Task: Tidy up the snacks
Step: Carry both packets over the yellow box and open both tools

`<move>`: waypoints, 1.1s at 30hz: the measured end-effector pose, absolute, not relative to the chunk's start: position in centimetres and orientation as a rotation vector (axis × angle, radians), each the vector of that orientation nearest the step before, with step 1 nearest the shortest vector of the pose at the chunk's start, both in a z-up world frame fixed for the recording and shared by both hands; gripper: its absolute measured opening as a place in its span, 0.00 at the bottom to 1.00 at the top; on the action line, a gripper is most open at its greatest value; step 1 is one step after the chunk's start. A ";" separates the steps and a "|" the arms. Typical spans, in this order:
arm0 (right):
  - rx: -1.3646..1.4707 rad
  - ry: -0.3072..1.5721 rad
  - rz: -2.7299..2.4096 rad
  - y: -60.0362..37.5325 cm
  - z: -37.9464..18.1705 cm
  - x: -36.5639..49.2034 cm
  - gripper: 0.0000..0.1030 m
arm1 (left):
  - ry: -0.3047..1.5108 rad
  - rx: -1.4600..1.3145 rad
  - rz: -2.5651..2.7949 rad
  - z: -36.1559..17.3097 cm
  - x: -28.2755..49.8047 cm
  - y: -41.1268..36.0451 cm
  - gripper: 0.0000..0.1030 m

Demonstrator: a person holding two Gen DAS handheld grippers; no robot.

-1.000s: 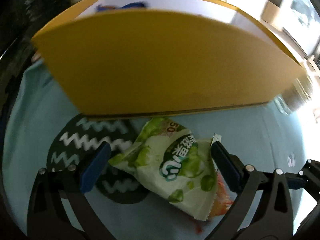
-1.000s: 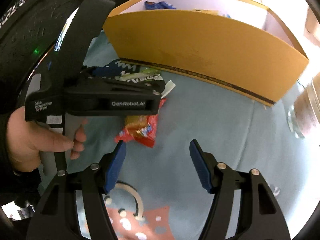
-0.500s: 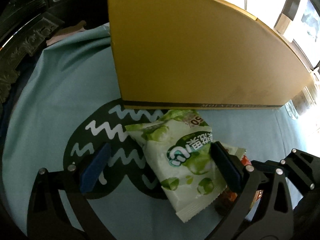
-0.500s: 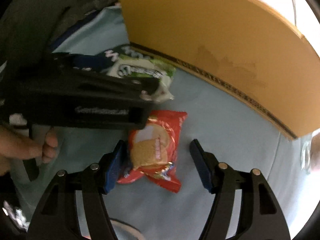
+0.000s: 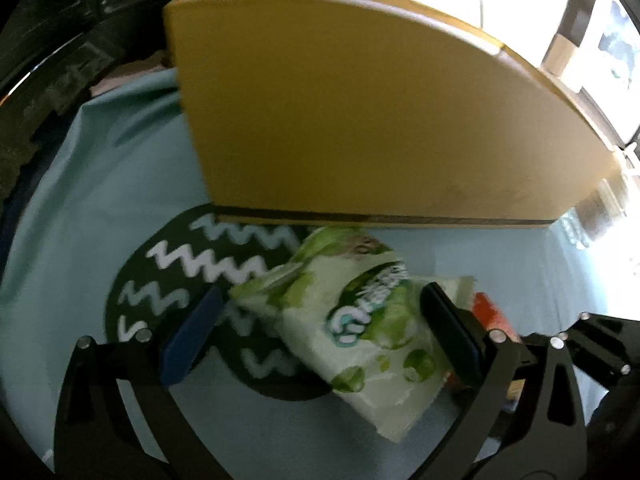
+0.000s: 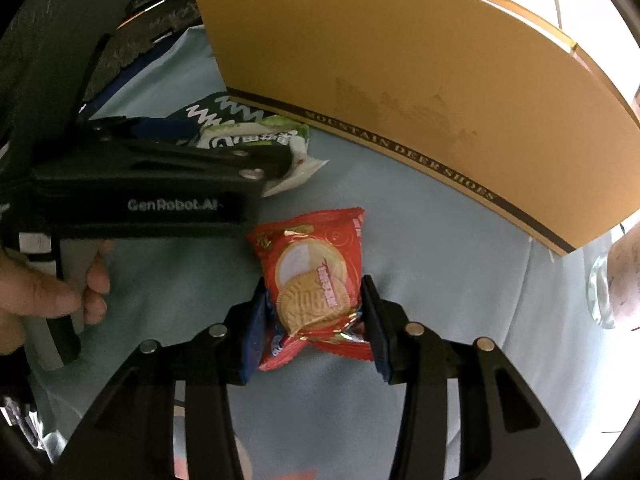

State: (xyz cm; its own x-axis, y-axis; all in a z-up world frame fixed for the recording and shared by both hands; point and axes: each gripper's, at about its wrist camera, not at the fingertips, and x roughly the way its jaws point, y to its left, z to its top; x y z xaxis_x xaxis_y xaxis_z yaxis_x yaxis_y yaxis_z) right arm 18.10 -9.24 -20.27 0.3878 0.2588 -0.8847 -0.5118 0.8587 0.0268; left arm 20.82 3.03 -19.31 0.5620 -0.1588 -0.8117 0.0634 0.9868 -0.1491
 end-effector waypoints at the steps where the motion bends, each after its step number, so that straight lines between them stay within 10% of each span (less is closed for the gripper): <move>1: -0.266 1.067 0.499 -9.4 -20.4 18.1 0.44 | 0.958 -0.112 -0.135 -19.2 20.9 2.5 0.98; 10: -0.261 1.072 0.482 -11.0 -20.2 17.7 0.44 | 1.011 0.000 -0.070 -20.4 22.7 -0.1 0.98; 15: -0.240 1.075 0.463 -12.0 -20.2 18.2 0.44 | 0.946 0.000 -0.132 -19.6 21.6 -1.6 0.61; 21: -0.203 1.080 0.445 -13.8 -20.2 17.9 0.44 | 0.931 0.005 -0.172 -19.6 21.4 -1.8 0.62; 26: -0.202 1.092 0.436 -14.0 -20.2 17.8 0.44 | 0.951 0.045 -0.201 -20.7 22.0 -3.4 0.95; 33: -0.194 1.092 0.430 -13.8 -20.5 18.0 0.44 | 0.921 0.027 -0.266 -20.1 21.0 -3.0 0.47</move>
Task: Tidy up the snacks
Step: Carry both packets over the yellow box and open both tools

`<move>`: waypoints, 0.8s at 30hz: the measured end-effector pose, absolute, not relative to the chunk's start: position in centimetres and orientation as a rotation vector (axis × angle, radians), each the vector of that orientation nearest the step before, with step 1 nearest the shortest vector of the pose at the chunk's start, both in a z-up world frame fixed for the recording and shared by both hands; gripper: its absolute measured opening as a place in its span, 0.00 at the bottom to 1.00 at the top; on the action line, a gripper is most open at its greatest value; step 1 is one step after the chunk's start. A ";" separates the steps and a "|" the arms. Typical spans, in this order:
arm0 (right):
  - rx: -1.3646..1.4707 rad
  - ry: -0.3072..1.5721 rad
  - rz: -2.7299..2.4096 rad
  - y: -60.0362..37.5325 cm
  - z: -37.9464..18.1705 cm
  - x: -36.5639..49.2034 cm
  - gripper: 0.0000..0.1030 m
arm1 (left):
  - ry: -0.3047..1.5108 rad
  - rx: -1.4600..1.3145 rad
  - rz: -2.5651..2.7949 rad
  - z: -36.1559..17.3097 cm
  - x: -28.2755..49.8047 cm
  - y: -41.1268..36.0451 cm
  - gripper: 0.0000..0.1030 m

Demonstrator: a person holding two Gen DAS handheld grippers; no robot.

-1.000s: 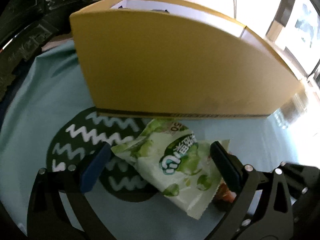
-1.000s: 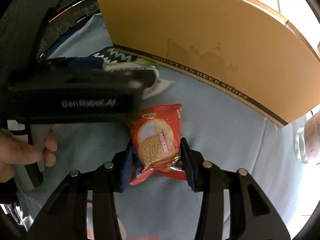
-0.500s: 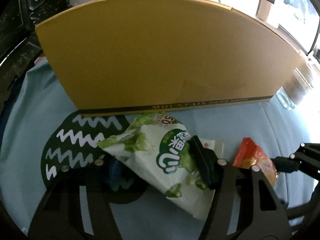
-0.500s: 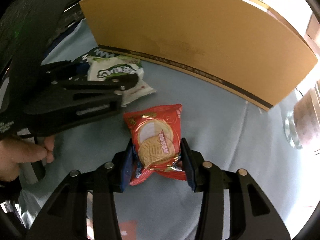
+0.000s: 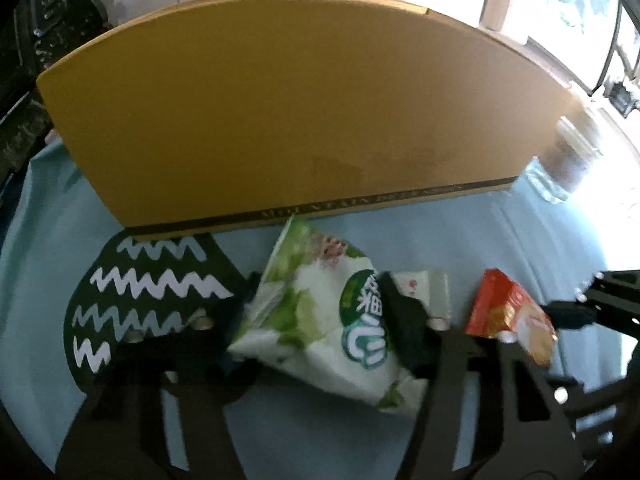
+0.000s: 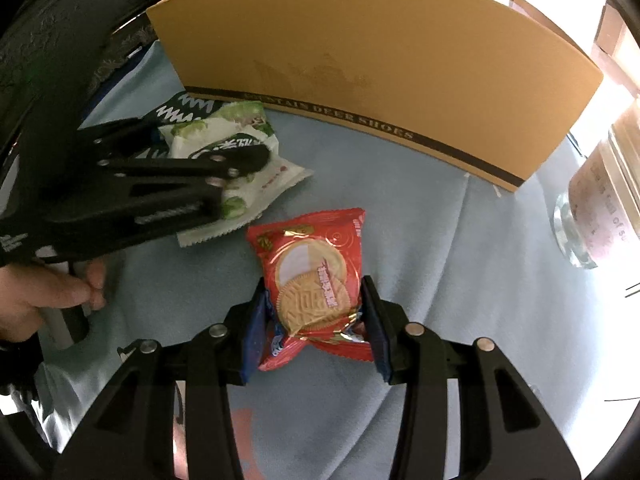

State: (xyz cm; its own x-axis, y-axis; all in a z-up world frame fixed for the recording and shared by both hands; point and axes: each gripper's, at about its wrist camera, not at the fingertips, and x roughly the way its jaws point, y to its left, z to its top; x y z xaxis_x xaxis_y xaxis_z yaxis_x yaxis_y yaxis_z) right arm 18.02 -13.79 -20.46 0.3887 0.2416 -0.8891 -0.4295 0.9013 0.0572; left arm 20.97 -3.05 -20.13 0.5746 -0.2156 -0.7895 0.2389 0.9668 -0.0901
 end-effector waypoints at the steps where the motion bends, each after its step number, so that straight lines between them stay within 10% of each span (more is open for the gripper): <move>1: -0.190 1.091 0.429 -13.9 -20.6 18.2 0.44 | 0.920 0.015 -0.277 -20.0 20.8 -2.9 0.44; 24: -0.096 1.008 0.422 -18.3 -16.9 14.6 0.44 | 0.839 -0.036 -0.280 -15.6 13.8 -0.2 0.23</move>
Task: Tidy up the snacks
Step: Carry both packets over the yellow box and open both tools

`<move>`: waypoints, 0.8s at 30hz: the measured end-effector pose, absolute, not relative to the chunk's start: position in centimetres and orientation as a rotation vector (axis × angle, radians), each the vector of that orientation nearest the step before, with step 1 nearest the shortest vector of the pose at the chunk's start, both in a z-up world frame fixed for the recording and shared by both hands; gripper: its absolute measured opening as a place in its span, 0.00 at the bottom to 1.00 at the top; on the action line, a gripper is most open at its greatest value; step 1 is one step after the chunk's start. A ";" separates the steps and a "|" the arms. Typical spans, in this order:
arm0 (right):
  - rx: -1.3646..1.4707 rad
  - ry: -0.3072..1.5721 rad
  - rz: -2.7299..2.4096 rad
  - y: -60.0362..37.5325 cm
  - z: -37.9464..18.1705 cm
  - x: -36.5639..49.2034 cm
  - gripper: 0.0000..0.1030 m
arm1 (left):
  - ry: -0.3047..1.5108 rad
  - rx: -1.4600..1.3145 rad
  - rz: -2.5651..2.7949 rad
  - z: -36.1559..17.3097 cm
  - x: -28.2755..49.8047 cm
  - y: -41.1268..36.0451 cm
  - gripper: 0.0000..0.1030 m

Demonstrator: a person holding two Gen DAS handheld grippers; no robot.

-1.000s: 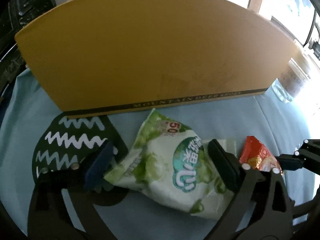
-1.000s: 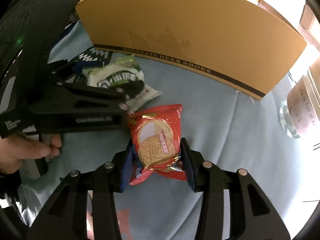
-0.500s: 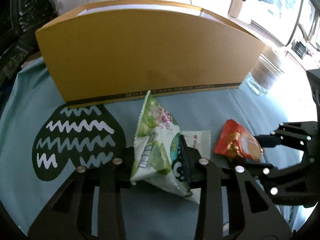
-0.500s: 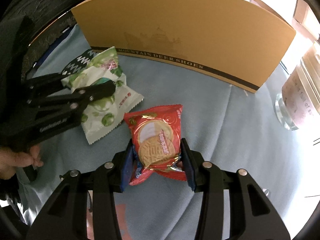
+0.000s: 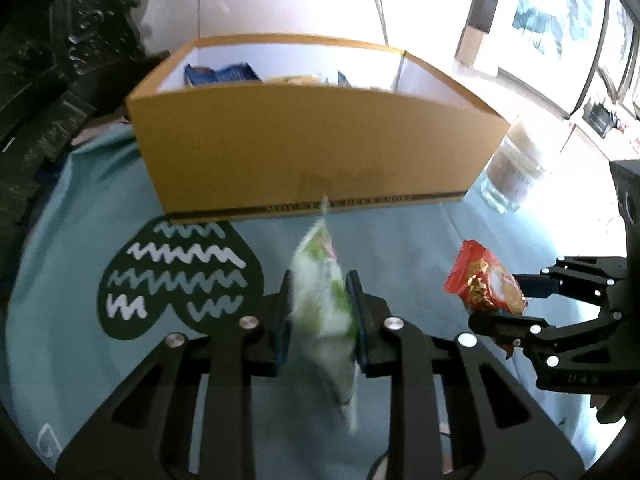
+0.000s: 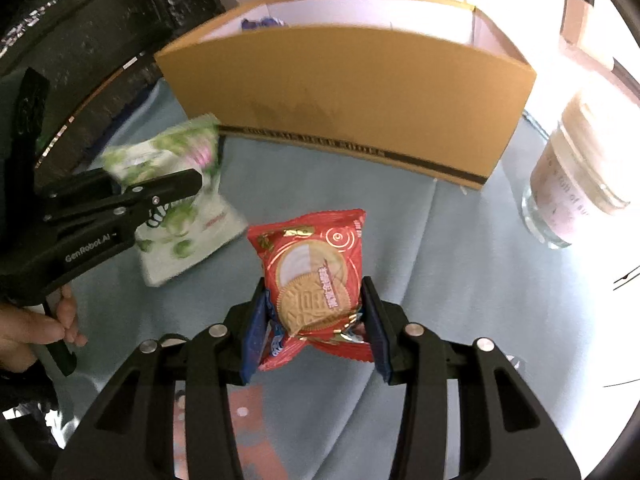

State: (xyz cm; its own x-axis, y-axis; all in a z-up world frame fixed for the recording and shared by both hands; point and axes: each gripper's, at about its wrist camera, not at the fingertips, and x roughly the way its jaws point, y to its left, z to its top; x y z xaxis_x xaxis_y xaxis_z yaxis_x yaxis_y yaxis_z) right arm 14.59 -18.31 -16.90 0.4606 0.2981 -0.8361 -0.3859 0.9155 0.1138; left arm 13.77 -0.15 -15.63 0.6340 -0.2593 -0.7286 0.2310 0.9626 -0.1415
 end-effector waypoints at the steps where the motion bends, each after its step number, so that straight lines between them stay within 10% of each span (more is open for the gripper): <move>1: -0.090 1.001 0.426 -18.8 -16.5 14.3 0.44 | 0.831 -0.038 -0.279 -15.2 13.5 0.0 0.22; 11: -0.076 0.978 0.421 -19.7 -15.1 12.2 0.44 | 0.890 -0.115 -0.240 -15.9 12.4 2.1 0.23; 14: -0.076 0.986 0.422 -19.3 -15.4 12.0 0.44 | 0.940 -0.157 -0.202 -18.0 12.0 2.5 0.97; 19: -0.075 0.989 0.432 -19.1 -15.6 11.4 0.44 | 1.003 -0.119 -0.157 -20.3 12.2 1.2 0.98; 20: -0.078 0.991 0.433 -19.2 -15.6 11.4 0.44 | 0.996 -0.089 -0.168 -20.3 12.0 0.6 0.97; 24: -0.084 0.997 0.420 -19.8 -15.8 11.3 0.44 | 0.973 -0.045 -0.276 -19.4 11.7 -0.5 0.19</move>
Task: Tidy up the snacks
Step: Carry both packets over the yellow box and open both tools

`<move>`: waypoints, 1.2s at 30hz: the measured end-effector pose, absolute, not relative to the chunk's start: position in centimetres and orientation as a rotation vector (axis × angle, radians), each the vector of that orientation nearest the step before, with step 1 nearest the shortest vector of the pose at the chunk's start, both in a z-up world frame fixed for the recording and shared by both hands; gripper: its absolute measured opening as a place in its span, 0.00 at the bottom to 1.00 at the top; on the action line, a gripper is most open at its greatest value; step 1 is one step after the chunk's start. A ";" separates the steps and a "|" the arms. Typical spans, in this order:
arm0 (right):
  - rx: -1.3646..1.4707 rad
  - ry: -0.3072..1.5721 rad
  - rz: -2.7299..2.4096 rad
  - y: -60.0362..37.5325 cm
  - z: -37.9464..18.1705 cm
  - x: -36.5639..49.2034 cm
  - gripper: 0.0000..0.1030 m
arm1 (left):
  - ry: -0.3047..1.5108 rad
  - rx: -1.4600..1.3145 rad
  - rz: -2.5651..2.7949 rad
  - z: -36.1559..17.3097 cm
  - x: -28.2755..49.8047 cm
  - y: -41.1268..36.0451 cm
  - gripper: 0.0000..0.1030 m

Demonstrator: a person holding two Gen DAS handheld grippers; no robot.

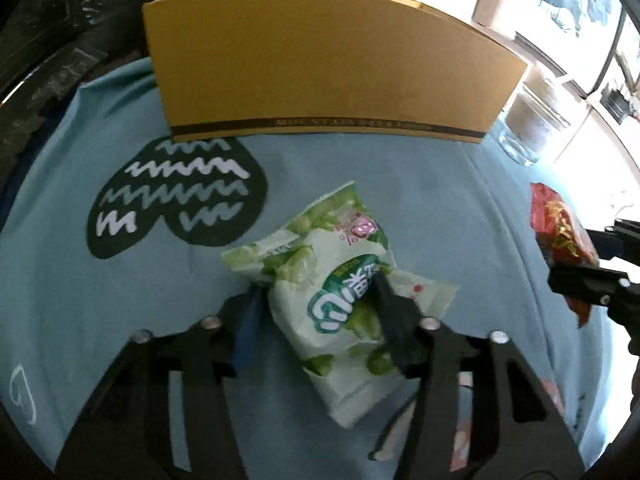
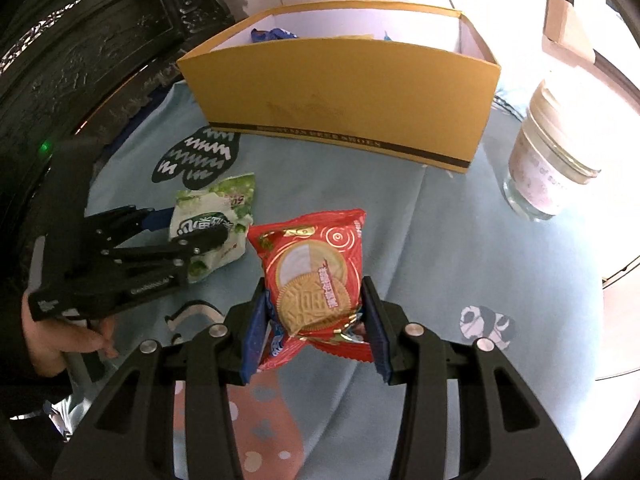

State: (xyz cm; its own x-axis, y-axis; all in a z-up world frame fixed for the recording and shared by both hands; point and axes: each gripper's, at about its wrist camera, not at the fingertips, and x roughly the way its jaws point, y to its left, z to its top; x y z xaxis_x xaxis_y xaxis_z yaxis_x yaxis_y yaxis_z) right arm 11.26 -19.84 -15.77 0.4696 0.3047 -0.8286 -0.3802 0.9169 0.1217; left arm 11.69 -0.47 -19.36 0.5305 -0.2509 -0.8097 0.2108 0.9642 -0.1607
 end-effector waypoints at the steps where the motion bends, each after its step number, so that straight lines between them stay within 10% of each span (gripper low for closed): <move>1: -0.083 0.997 0.417 -20.0 -15.7 11.3 0.44 | 0.967 -0.036 -0.288 -19.1 11.6 -0.7 0.20; 17: -0.086 0.933 0.483 -18.3 -13.3 11.6 0.44 | 0.831 -0.020 -0.339 -12.7 10.3 0.1 0.19; 36: -0.032 0.623 0.441 -20.5 6.7 20.4 0.44 | 0.530 -0.019 -0.274 7.1 21.7 -0.9 0.19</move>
State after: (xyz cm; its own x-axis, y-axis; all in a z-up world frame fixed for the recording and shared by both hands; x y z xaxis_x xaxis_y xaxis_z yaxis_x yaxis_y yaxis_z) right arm 20.41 -20.48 6.70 0.7226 0.3897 -0.5709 -0.4086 0.9070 0.1019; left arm 21.70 -0.86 7.08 0.8274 -0.2626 -0.4964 0.2529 0.9635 -0.0882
